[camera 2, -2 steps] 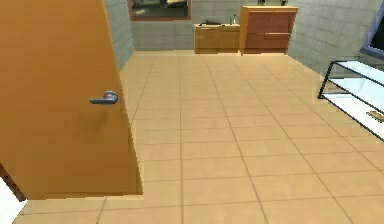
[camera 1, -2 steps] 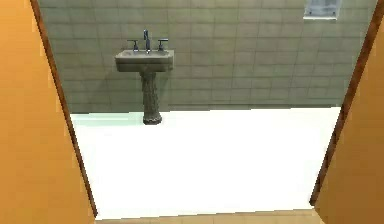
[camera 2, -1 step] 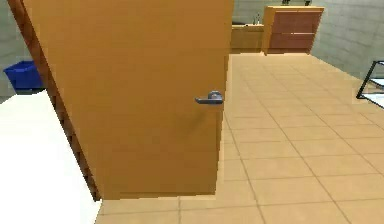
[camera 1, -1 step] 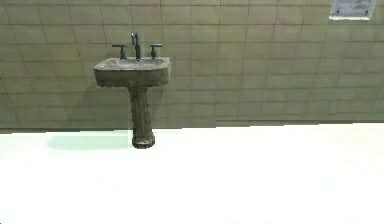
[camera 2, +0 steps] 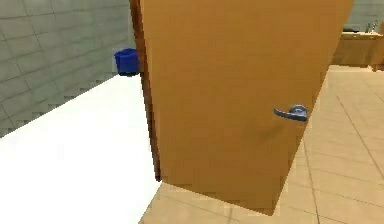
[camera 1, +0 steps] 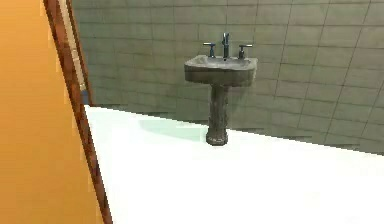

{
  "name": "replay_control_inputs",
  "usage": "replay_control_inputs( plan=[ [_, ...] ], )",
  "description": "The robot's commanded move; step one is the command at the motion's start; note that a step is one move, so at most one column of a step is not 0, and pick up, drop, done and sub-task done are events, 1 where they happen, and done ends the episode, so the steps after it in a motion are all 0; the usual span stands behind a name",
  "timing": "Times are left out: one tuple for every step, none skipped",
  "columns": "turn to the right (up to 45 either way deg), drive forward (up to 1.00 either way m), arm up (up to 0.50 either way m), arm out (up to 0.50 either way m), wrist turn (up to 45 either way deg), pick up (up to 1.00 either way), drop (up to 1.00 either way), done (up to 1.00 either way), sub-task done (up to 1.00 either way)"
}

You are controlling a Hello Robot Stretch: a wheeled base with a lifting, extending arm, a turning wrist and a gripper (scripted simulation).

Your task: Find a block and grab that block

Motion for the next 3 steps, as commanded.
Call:
replay_control_inputs(
  plan=[
    [-3.0,0.0,0.0,0.0,0.0,0.0,0.0,0.0,0.0],
    [0.0,0.85,0.0,0.0,0.0,0.0,0.0,0.0,0.0],
    [0.0,0.4,0.0,0.0,0.0,0.0,0.0,0.0,0.0]
  ],
)
